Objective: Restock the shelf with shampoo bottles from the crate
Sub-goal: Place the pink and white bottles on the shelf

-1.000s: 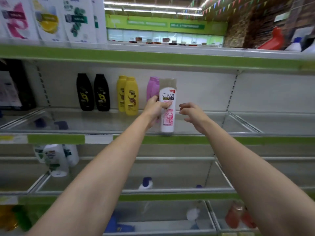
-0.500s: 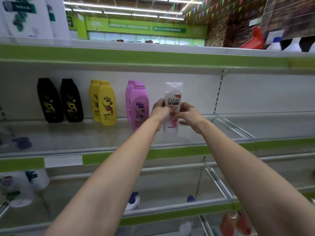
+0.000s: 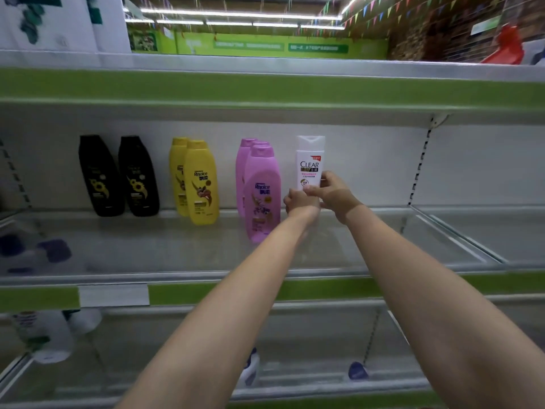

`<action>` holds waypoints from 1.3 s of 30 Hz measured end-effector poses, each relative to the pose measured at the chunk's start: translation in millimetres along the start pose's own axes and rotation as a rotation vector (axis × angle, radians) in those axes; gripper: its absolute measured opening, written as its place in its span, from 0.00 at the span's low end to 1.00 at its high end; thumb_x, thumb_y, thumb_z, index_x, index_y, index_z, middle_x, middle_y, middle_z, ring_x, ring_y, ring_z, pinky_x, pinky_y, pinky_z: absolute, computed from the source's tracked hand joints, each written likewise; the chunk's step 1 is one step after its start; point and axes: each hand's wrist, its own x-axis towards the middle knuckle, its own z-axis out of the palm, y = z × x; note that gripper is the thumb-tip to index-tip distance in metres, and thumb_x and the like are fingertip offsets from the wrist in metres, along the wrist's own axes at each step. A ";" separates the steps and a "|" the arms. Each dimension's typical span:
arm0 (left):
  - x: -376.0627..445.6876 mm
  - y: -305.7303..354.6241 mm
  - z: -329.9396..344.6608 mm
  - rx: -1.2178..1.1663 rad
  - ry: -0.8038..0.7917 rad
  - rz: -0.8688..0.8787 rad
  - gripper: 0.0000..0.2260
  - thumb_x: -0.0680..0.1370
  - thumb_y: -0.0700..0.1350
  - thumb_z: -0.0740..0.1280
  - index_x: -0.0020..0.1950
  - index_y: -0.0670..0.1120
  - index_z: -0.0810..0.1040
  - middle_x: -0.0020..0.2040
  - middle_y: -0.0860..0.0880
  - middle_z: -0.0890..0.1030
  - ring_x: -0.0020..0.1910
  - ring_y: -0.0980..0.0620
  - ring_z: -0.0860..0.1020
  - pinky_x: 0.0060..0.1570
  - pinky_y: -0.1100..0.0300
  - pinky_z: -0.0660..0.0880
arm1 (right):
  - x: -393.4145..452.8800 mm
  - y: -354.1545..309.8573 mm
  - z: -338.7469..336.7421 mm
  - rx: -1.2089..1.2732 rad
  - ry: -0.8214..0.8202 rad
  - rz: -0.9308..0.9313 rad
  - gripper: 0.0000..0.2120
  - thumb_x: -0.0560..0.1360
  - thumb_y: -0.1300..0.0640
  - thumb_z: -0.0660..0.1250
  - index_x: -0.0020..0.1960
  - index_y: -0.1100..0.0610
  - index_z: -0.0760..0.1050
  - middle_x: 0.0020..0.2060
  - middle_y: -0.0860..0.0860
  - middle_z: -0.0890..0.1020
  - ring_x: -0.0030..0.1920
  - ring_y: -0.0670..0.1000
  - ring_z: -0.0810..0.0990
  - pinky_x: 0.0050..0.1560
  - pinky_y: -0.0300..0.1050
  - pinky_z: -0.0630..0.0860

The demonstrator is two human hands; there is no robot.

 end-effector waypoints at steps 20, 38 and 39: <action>-67.2 -2.4 -18.4 -0.055 -0.163 0.031 0.18 0.76 0.36 0.60 0.65 0.42 0.68 0.66 0.42 0.71 0.64 0.43 0.71 0.65 0.50 0.71 | -93.6 -15.7 -40.0 -0.110 0.084 0.154 0.22 0.75 0.60 0.68 0.67 0.60 0.66 0.59 0.57 0.76 0.60 0.54 0.76 0.53 0.47 0.75; -176.9 -45.7 47.8 0.021 -0.393 0.262 0.07 0.75 0.34 0.65 0.51 0.39 0.80 0.51 0.41 0.82 0.49 0.49 0.78 0.53 0.61 0.72 | -254.2 32.5 -124.4 -0.281 0.238 0.322 0.22 0.72 0.61 0.72 0.63 0.61 0.71 0.47 0.55 0.77 0.48 0.51 0.77 0.39 0.40 0.74; -180.7 -51.7 54.8 0.037 -0.429 0.264 0.08 0.75 0.33 0.65 0.53 0.37 0.79 0.50 0.41 0.81 0.48 0.50 0.76 0.51 0.63 0.70 | -259.7 38.8 -128.0 -0.296 0.244 0.341 0.21 0.71 0.61 0.72 0.63 0.60 0.71 0.47 0.54 0.77 0.49 0.51 0.77 0.40 0.40 0.74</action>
